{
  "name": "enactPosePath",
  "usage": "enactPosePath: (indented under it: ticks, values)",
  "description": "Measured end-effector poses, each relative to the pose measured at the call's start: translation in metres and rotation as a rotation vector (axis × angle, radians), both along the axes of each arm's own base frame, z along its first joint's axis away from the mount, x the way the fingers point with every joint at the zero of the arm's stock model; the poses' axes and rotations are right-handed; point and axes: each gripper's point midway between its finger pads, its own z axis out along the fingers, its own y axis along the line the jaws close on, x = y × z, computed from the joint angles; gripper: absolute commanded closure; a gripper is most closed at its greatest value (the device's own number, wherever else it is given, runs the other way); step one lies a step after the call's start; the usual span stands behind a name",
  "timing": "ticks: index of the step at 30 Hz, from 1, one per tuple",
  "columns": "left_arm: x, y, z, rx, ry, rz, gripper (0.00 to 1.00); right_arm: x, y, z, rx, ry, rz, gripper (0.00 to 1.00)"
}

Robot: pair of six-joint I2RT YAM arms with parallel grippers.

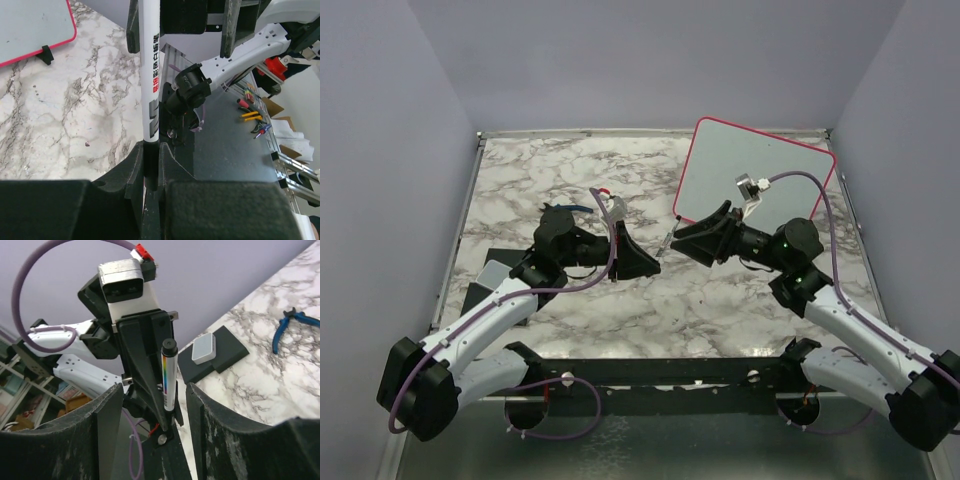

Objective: Write a sentence on the whiteboard
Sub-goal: Open the pen cap from the whiteboard marker.

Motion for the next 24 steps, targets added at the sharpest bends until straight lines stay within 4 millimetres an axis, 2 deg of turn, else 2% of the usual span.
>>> enactPosePath:
  ticks: [6, 12, 14, 17, 24]
  values:
    - [-0.004, 0.0, 0.004, -0.013, 0.0, -0.025, 1.0, 0.0, 0.004, 0.012, 0.052, -0.034, 0.03, 0.52]
    - [-0.009, -0.001, 0.005, -0.018, -0.002, -0.047, 1.0, 0.007, 0.01, 0.012, 0.072, -0.029, 0.037, 0.63]
    - [-0.009, -0.001, 0.005, -0.018, -0.001, -0.05, 1.0, 0.008, 0.011, 0.01, 0.076, -0.024, 0.042, 0.71]
    - [-0.01, -0.002, 0.004, -0.017, 0.004, -0.054, 1.0, 0.008, 0.013, 0.01, 0.086, -0.017, 0.052, 0.98]
    - [-0.013, -0.003, 0.002, -0.015, 0.023, -0.065, 1.0, 0.007, 0.01, 0.006, 0.086, -0.053, 0.035, 0.99]
